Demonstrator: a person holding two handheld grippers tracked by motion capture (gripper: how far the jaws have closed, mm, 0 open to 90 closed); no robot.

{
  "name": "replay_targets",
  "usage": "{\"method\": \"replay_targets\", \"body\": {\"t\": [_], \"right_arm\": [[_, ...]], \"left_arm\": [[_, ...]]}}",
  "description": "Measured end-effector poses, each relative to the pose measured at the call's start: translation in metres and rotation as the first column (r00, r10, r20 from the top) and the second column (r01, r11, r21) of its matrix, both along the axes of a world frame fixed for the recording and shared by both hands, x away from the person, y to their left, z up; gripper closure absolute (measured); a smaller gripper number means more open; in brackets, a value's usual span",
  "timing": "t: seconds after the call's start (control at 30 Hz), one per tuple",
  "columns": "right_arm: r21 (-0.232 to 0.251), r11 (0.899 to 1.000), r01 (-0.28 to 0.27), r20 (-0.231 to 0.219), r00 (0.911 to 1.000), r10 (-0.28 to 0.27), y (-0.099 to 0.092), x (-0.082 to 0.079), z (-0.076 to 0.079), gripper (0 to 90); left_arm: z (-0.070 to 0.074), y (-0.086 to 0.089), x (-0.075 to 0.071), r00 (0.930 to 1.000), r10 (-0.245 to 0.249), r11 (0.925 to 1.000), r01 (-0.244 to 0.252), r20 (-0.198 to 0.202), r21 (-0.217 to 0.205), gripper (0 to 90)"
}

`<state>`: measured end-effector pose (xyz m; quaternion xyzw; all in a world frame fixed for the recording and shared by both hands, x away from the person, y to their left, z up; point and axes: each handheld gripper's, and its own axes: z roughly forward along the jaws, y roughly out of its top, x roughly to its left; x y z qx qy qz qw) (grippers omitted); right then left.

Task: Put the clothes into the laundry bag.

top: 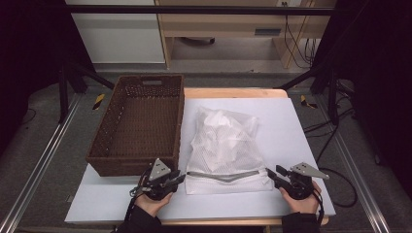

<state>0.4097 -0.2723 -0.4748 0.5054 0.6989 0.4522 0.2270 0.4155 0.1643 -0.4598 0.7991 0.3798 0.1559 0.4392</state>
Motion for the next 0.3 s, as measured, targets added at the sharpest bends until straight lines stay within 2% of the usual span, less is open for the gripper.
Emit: {"method": "replay_targets", "body": {"t": [0.13, 0.3], "right_arm": [[0.009, 1.000, 0.012, 0.026, 0.9996, -0.012, -0.005, 0.000, 0.003, 46.9], [0.016, 0.999, 0.028, 0.044, 0.9986, -0.029, -0.013, -0.001, 0.006, 42.4]], "left_arm": [[0.008, 0.009, -0.001, 0.9998, -0.017, 0.9994, 0.018, 0.014, -0.031, 61.6], [0.009, 0.020, -0.008, 0.9992, -0.035, 0.9991, 0.036, 0.017, -0.022, 55.4]]}}
